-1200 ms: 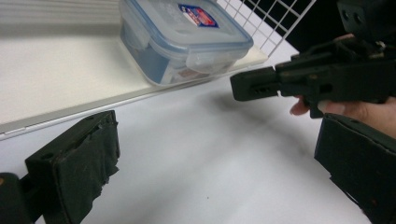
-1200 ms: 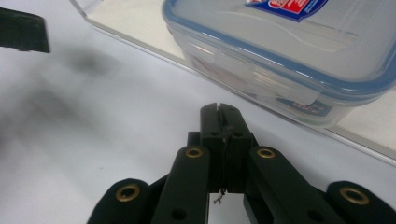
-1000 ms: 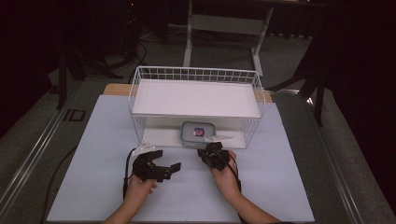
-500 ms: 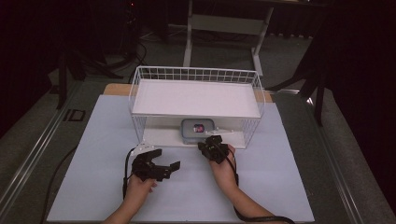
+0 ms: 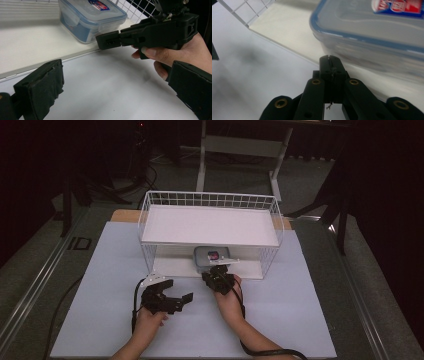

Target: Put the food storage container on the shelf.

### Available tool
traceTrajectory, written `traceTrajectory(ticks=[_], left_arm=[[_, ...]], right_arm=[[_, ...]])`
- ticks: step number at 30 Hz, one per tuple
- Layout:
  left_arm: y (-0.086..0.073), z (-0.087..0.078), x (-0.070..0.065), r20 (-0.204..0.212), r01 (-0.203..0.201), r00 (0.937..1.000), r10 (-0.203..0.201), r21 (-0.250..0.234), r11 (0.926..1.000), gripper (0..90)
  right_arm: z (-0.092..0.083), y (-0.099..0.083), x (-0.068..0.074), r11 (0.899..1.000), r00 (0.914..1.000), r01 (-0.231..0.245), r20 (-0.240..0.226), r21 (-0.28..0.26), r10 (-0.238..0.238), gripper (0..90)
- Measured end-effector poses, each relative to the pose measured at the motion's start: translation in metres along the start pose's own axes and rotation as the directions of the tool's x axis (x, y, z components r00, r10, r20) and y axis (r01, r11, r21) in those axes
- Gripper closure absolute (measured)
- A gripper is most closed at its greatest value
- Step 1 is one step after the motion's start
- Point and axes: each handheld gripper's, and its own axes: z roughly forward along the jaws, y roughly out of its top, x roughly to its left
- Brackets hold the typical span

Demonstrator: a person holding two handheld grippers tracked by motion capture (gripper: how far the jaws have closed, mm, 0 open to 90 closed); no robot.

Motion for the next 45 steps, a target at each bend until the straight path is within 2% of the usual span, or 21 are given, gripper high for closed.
traceTrajectory(ticks=[9,15,17,21,23,26,27,28,29,32,35,37,38,40,42,44,45], left_arm=[[0.000,-0.001,0.000,0.004,0.003,1.0000,-0.003,-0.004,1.0000,1.0],[-0.001,-0.001,0.000,0.005,0.003,1.0000,-0.003,-0.006,1.0000,1.0],[-0.001,-0.001,0.000,0.001,-0.002,1.0000,0.002,0.000,1.0000,1.0],[-0.001,-0.001,0.001,-0.008,-0.012,0.9999,0.012,-0.004,0.9999,1.0],[-0.001,-0.001,0.000,-0.024,-0.041,0.9989,0.040,-0.016,0.9990,1.0],[-0.001,0.000,-0.001,-0.035,-0.078,0.9964,0.077,-0.027,0.9966,1.0],[-0.001,0.000,-0.002,-0.036,-0.092,0.9952,0.091,-0.033,0.9952,1.0],[0.000,0.000,-0.003,-0.034,-0.102,0.9944,0.101,-0.038,0.9941,1.0],[0.000,0.000,-0.003,-0.032,-0.110,0.9935,0.109,-0.041,0.9930,1.0],[0.001,0.000,-0.006,0.000,-0.135,0.9909,0.135,-0.057,0.9893,1.0],[0.003,-0.001,-0.010,0.029,-0.162,0.9860,0.164,-0.073,0.9841,1.0],[0.005,-0.002,-0.012,0.042,-0.166,0.9845,0.170,-0.085,0.9824,1.0],[0.006,-0.002,-0.013,0.050,-0.161,0.9848,0.167,-0.095,0.9823,1.0],[0.009,-0.003,-0.015,0.060,-0.167,0.9830,0.173,-0.103,0.9806,1.0],[0.012,-0.005,-0.019,0.056,-0.193,0.9784,0.199,-0.096,0.9764,1.0],[0.013,-0.006,-0.022,0.060,-0.218,0.9729,0.223,-0.088,0.9720,1.0],[0.014,-0.006,-0.022,0.058,-0.224,0.9715,0.230,-0.086,0.9707,1.0]], right_arm=[[0.011,0.009,0.006,1.000,1.0000,-0.003,0.007,0.005,0.003,90.0],[0.017,0.009,0.004,1.000,1.0000,0.001,0.008,0.011,-0.002,89.9],[0.016,0.007,0.005,1.000,1.0000,0.002,-0.001,0.018,-0.002,89.9],[0.005,0.001,0.005,1.000,0.9997,0.010,-0.022,-0.001,-0.011,88.1],[-0.002,-0.001,0.004,1.000,0.9994,0.026,-0.025,-0.010,-0.026,84.9],[-0.016,-0.003,-0.001,0.998,0.9987,0.043,-0.028,-0.035,-0.044,77.0],[-0.021,-0.004,-0.003,0.998,0.9983,0.046,-0.034,-0.047,-0.048,72.7],[-0.026,-0.005,-0.005,0.996,0.9967,0.049,-0.061,-0.068,-0.054,69.4],[-0.031,-0.006,-0.007,0.994,0.9961,0.059,-0.061,-0.086,-0.065,66.0],[-0.045,-0.008,-0.012,0.984,0.9930,0.101,-0.046,-0.143,-0.109,53.6],[-0.059,-0.012,-0.017,0.982,0.9920,0.102,-0.058,-0.161,-0.112,38.0],[-0.067,-0.015,-0.018,0.980,0.9881,0.110,-0.088,-0.167,-0.126,22.4],[-0.071,-0.017,-0.019,0.977,0.9868,0.120,-0.087,-0.178,-0.137,18.4],[-0.078,-0.021,-0.020,0.972,0.9860,0.112,-0.098,-0.209,-0.135,14.8],[-0.085,-0.023,-0.020,0.970,0.9841,0.123,-0.100,-0.210,-0.147,14.2],[-0.091,-0.027,-0.021,0.969,0.9836,0.113,-0.114,-0.219,-0.140,14.2],[-0.093,-0.028,-0.021,0.968,0.9833,0.127,-0.100,-0.218,-0.152,14.3]])
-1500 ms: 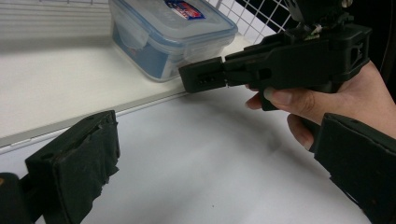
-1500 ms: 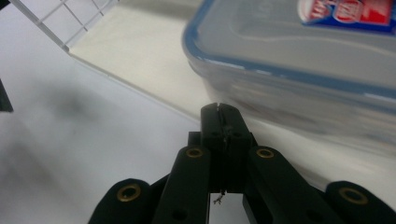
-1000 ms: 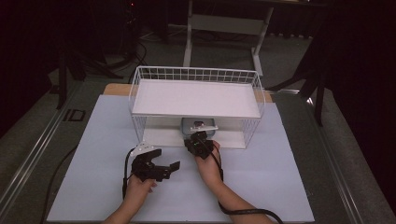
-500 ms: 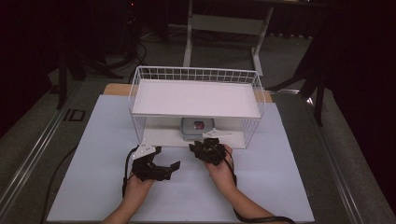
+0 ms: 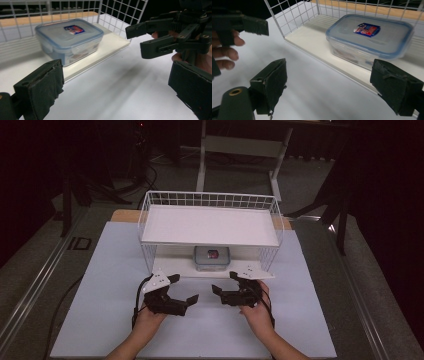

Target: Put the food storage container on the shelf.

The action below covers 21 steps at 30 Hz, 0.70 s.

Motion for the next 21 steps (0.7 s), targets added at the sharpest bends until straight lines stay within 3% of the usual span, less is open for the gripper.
traceTrajectory(ticks=[3,11,15,21], left_arm=[[0.002,-0.005,0.001,-0.003,0.006,1.0000,-0.006,-0.002,1.0000,1.0],[0.001,-0.018,0.006,0.003,0.023,0.9997,-0.023,0.001,0.9997,1.0],[-0.002,-0.025,0.009,-0.005,0.050,0.9987,-0.050,0.003,0.9987,1.0],[-0.005,-0.037,0.007,-0.012,0.043,0.9990,-0.043,0.020,0.9989,1.0]], right_arm=[[-0.007,-0.003,-0.002,1.000,0.9997,0.024,-0.002,0.001,-0.024,14.7],[-0.021,-0.014,-0.012,1.000,0.9999,0.009,0.005,0.022,-0.009,16.6],[-0.025,-0.016,-0.013,1.000,1.0000,0.004,0.005,0.024,-0.004,16.6],[-0.034,-0.020,-0.014,1.000,0.9999,-0.008,-0.010,0.018,0.008,16.6]])
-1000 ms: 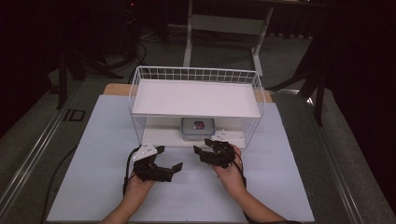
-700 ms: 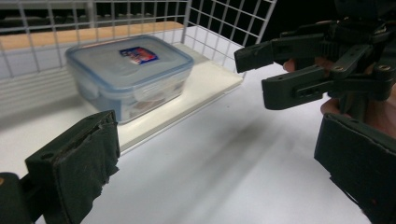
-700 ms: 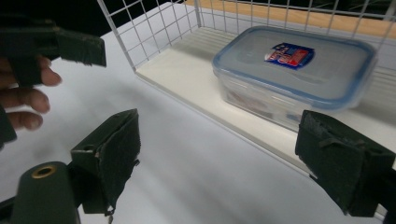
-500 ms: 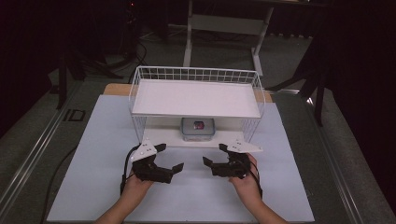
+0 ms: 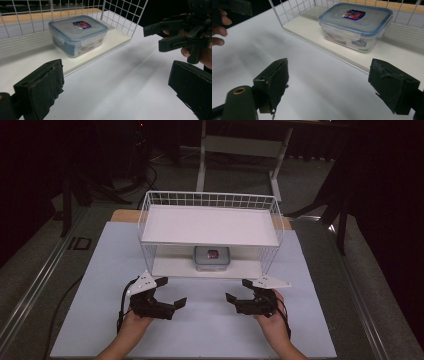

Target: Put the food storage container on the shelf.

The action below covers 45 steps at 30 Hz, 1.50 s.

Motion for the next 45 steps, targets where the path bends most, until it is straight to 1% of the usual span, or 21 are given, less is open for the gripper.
traceTrajectory(ticks=[2,4,7,9,14,16,18,20,22,24,25,27,31,32,33,35,37,38,40,42,45], left_arm=[[-0.001,-0.004,-0.001,-0.001,0.002,1.0000,-0.002,-0.005,1.0000,1.0],[-0.002,-0.009,-0.001,0.000,0.001,1.0000,-0.001,-0.005,1.0000,1.0],[-0.003,-0.015,-0.001,0.003,0.002,1.0000,-0.002,0.014,0.9999,1.0],[-0.004,-0.019,-0.002,0.002,0.000,1.0000,0.000,0.014,0.9999,1.0],[-0.009,-0.029,-0.001,-0.012,-0.005,0.9999,0.005,0.027,0.9996,1.0],[-0.012,-0.033,-0.001,-0.018,-0.008,0.9998,0.009,0.032,0.9995,1.0],[-0.013,-0.035,0.000,-0.025,-0.009,0.9997,0.010,0.034,0.9994,1.0],[-0.016,-0.041,0.003,-0.038,-0.004,0.9993,0.005,0.024,0.9997,1.0],[-0.018,-0.044,0.005,-0.039,-0.023,0.9990,0.024,0.033,0.9992,1.0],[-0.020,-0.046,0.004,-0.034,-0.064,0.9973,0.065,0.027,0.9976,1.0],[-0.021,-0.046,0.004,-0.035,-0.083,0.9959,0.084,0.024,0.9962,1.0],[-0.023,-0.047,0.004,-0.036,-0.101,0.9942,0.101,0.022,0.9947,1.0],[-0.028,-0.045,0.006,-0.040,-0.080,0.9960,0.080,0.011,0.9968,1.0],[-0.030,-0.044,0.007,-0.041,-0.075,0.9963,0.075,0.008,0.9972,1.0],[-0.031,-0.044,0.009,-0.043,-0.074,0.9963,0.075,0.018,0.9971,1.0],[-0.034,-0.042,0.011,-0.047,-0.062,0.9969,0.063,0.020,0.9979,1.0],[-0.035,-0.041,0.012,-0.051,-0.059,0.9969,0.060,0.022,0.9980,1.0],[-0.036,-0.041,0.013,-0.054,-0.057,0.9969,0.058,0.016,0.9983,1.0],[-0.036,-0.041,0.014,-0.062,-0.062,0.9961,0.062,0.015,0.9980,1.0],[-0.037,-0.041,0.014,-0.071,-0.062,0.9955,0.062,0.007,0.9980,1.0],[-0.038,-0.041,0.015,-0.071,-0.043,0.9965,0.044,0.005,0.9990,1.0]], right_arm=[[-0.005,-0.002,0.000,1.000,1.0000,0.000,0.002,-0.002,0.000,16.6],[-0.008,-0.002,0.001,1.000,0.9999,-0.008,-0.007,-0.004,0.008,16.5],[-0.014,-0.003,0.003,1.000,0.9999,0.008,-0.011,0.000,-0.008,16.4],[-0.018,-0.004,0.003,1.000,0.9998,0.020,-0.006,0.006,-0.020,16.4],[-0.031,-0.008,0.002,1.000,0.9998,0.019,-0.008,-0.003,-0.019,16.3],[-0.036,-0.011,0.000,1.000,0.9998,0.021,-0.007,0.002,-0.021,16.3],[-0.038,-0.012,0.000,1.000,0.9998,0.018,-0.009,-0.001,-0.018,16.3],[-0.046,-0.016,-0.003,1.000,0.9999,0.016,0.006,-0.007,-0.016,16.4],[-0.049,-0.018,-0.005,1.000,1.0000,0.010,0.001,-0.013,-0.010,16.5],[-0.053,-0.020,-0.007,1.000,0.9997,0.017,0.019,-0.016,-0.017,16.5],[-0.055,-0.021,-0.007,1.000,0.9997,0.016,0.017,-0.018,-0.016,16.4],[-0.056,-0.023,-0.009,1.000,0.9995,0.020,0.027,-0.016,-0.019,16.4],[-0.057,-0.027,-0.013,1.000,0.9992,0.014,0.038,-0.022,-0.013,16.5],[-0.056,-0.028,-0.014,1.000,0.9992,0.016,0.038,-0.023,-0.015,16.4],[-0.056,-0.029,-0.015,0.999,0.9988,0.024,0.042,-0.023,-0.023,16.4],[-0.054,-0.031,-0.017,0.999,0.9984,0.028,0.050,-0.017,-0.027,16.5],[-0.054,-0.033,-0.018,0.999,0.9982,0.033,0.051,-0.016,-0.033,16.5],[-0.052,-0.034,-0.019,0.999,0.9975,0.042,0.058,-0.009,-0.041,16.5],[-0.050,-0.037,-0.022,0.999,0.9977,0.036,0.058,0.002,-0.036,16.5],[-0.048,-0.039,-0.025,1.000,0.9978,0.020,0.062,0.008,-0.020,16.5],[-0.047,-0.042,-0.027,1.000,0.9980,0.001,0.064,0.022,-0.003,16.5]])
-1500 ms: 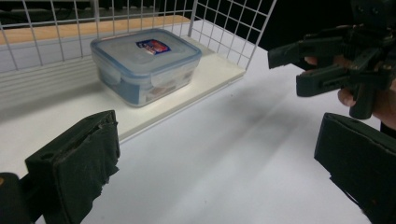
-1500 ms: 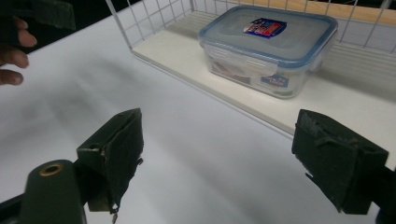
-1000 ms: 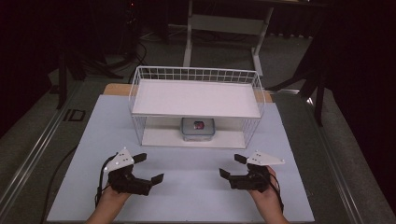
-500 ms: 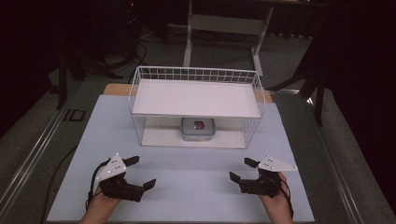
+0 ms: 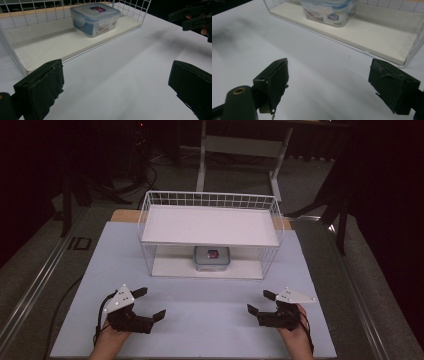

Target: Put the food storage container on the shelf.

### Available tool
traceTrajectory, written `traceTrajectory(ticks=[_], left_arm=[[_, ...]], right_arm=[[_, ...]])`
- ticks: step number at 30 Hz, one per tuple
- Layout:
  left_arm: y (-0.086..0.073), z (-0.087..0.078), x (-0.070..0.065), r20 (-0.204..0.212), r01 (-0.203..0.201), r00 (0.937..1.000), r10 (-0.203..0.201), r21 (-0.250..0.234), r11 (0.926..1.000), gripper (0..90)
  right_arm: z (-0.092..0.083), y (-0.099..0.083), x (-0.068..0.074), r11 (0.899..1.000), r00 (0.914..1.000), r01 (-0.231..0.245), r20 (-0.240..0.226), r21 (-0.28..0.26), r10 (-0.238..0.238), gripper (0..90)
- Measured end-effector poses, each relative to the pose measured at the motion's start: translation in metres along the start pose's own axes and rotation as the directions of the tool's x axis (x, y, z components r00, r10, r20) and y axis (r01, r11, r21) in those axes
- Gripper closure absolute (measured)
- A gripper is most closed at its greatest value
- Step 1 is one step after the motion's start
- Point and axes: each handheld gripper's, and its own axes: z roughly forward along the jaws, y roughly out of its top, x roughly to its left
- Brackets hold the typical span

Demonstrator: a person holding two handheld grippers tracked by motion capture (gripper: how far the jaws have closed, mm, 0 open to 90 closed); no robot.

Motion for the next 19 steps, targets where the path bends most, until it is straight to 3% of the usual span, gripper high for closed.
traceTrajectory(ticks=[7,19], left_arm=[[-0.003,-0.002,0.004,0.003,0.053,0.9986,-0.053,-0.023,0.9983,1.0],[-0.006,-0.004,0.008,-0.006,0.078,0.9969,-0.079,-0.020,0.9967,1.0]], right_arm=[[0.005,-0.004,-0.004,0.999,0.9999,0.005,0.015,0.039,-0.005,17.0],[0.007,-0.003,-0.011,0.999,0.9989,-0.001,0.048,0.040,-0.001,16.9]])
